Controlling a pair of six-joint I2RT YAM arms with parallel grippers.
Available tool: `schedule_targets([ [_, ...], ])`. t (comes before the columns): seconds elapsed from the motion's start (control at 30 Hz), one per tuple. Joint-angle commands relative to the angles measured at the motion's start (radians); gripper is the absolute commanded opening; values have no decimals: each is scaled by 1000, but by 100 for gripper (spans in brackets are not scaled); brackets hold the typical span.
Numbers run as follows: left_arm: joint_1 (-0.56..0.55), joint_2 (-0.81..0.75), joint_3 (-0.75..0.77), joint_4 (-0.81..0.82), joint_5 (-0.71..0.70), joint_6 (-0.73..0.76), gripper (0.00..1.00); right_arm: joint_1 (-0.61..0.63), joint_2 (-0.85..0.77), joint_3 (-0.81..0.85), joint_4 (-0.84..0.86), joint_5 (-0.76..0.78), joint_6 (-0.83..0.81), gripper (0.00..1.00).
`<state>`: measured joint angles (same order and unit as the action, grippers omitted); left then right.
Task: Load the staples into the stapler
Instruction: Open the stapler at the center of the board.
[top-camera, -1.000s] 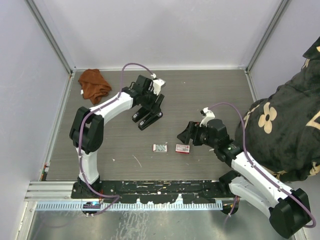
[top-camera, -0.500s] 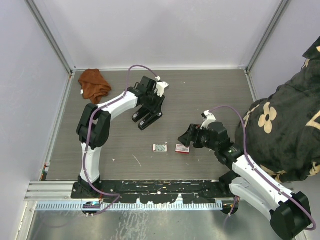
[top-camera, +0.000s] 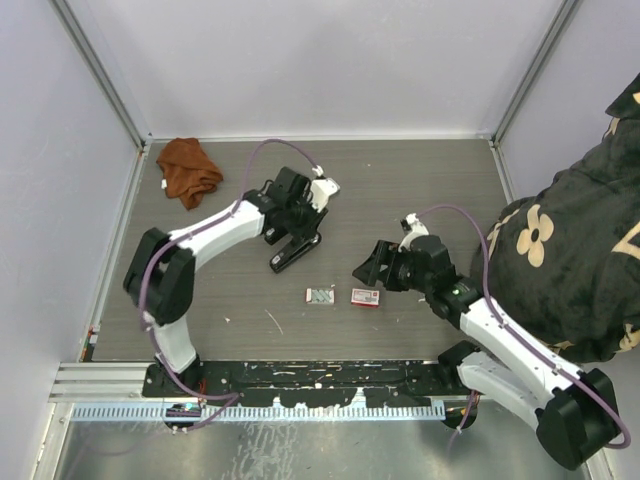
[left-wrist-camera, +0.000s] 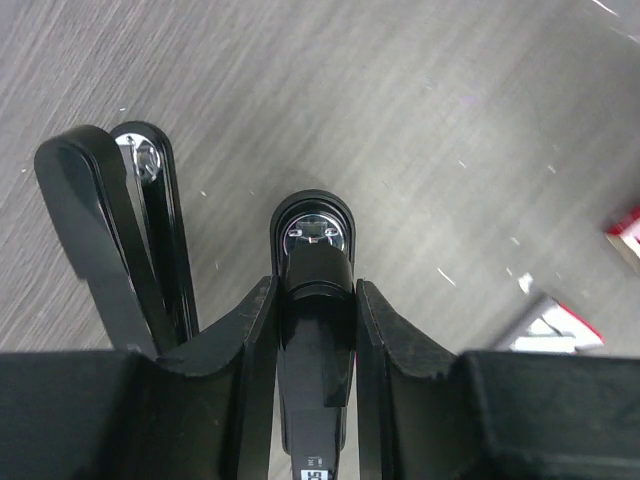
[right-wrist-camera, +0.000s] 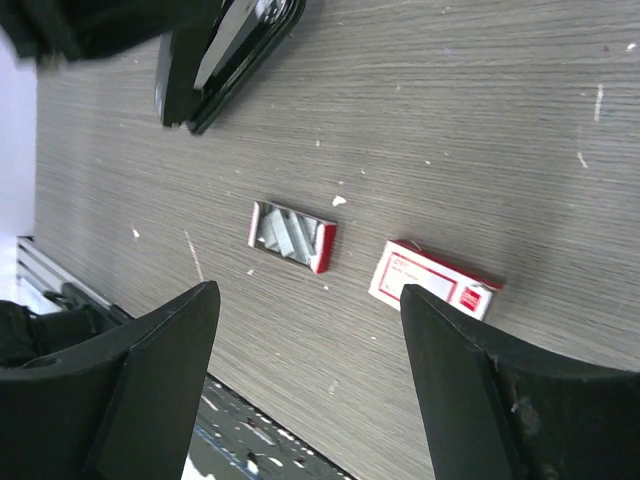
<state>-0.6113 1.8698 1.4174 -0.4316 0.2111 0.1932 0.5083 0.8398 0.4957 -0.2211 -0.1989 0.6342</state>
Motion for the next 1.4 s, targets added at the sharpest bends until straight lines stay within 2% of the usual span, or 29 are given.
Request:
schedule_targets([
  [0.0, -101, -259, -111, 39, -135, 70, 0, -1, 81, 118, 42, -60, 73, 78],
  [0.1, -133, -383, -205, 54, -146, 43, 0, -2, 164, 151, 88, -107, 91, 77],
  [0.23, -182, -512, -257, 9, -129, 19, 0, -4, 245, 169, 166, -191, 127, 73],
  [0.43, -215, -643, -314, -26, -122, 7, 0, -4, 333, 159, 343, -385, 229, 62],
  [0.57, -226, -680, -322, -61, -110, 4, 0, -4, 343, 133, 458, -439, 298, 61],
  [0.63, -229, -694, -324, -64, -101, -2, 0, -4, 364, 143, 457, -437, 295, 51],
  [0.7, -233, -704, -322, -65, -81, -6, 0, -3, 396, 156, 469, -462, 296, 47],
  [1.1, -263, -703, -293, -94, -67, 8, 0, 20, 501, 182, 590, -521, 351, 43],
  [1.37, -272, -706, -296, -92, -74, 9, 0, 44, 551, 196, 607, -520, 353, 40],
])
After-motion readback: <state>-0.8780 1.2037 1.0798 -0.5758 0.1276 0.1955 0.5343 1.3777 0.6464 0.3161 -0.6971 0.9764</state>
